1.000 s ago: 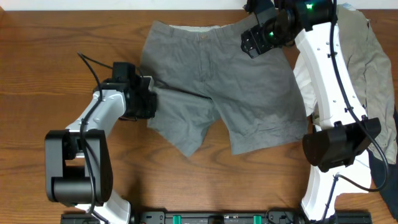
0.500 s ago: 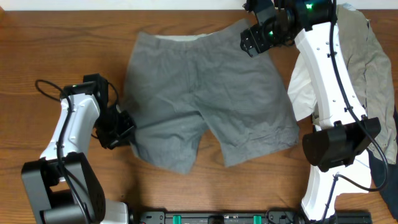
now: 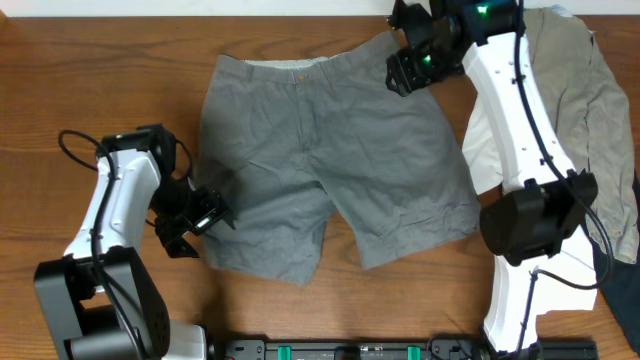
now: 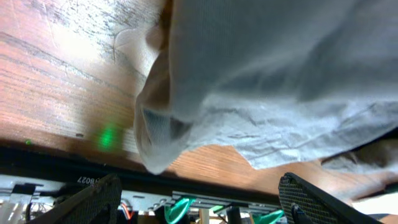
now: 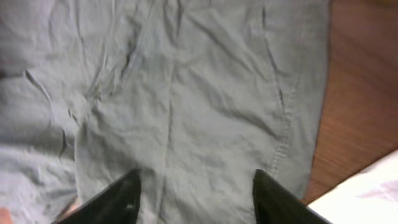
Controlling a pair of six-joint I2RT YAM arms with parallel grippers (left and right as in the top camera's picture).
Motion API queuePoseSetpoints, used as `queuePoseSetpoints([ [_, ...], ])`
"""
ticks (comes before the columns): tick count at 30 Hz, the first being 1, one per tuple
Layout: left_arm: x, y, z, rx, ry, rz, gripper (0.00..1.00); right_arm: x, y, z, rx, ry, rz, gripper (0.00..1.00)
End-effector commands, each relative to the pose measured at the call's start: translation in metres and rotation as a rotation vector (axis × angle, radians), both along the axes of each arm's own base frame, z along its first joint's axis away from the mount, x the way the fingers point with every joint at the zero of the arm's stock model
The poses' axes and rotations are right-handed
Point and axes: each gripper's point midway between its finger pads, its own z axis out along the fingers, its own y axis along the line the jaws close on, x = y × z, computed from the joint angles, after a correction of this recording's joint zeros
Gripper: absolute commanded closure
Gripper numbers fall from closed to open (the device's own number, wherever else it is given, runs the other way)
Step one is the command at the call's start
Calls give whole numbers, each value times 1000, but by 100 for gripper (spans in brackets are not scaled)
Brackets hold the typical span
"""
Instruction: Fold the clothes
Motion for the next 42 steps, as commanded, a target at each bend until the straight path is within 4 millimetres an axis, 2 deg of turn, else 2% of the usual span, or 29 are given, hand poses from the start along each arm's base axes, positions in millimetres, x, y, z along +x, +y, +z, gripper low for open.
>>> queuePoseSetpoints([
  [1, 26, 2, 31, 5, -153, -22, 18, -10, 13, -14, 20, 81, -25, 69],
  [2, 36, 5, 43, 21, -217, -23, 18, -15, 18, -17, 27, 102, -16, 79],
  [5, 65, 16, 74, 99, -411, -27, 19, -31, 32, -27, 23, 170, 19, 96],
  [6, 74, 21, 83, 131, -473, -26, 19, -37, 36, -31, 15, 192, 30, 99],
  [11, 106, 49, 120, 309, -717, -11, 19, -60, 57, -57, -26, 294, 86, 99],
  [14, 120, 53, 130, 332, -790, -4, 28, -70, 66, -77, -47, 351, 91, 99],
  [19, 129, 54, 125, 333, -795, -3, 52, -80, 69, -115, -73, 428, 59, 99],
  [21, 131, 55, 121, 331, -783, -5, 60, -79, 69, -129, -72, 430, 40, 99],
  [23, 132, 55, 115, 327, -764, -7, 64, -73, 68, -143, -72, 412, 15, 99],
  [30, 137, 55, 93, 315, -699, -14, 64, -58, 55, -187, -72, 357, -64, 99],
  [34, 139, 56, 85, 311, -678, -17, 63, -53, 46, -200, -66, 341, -85, 99],
  [38, 142, 56, 82, 311, -675, -22, 63, -40, 24, -212, -112, 291, -127, 99],
  [42, 146, 57, 81, 316, -694, -54, 63, -16, 1, -225, -168, 184, -140, 99],
])
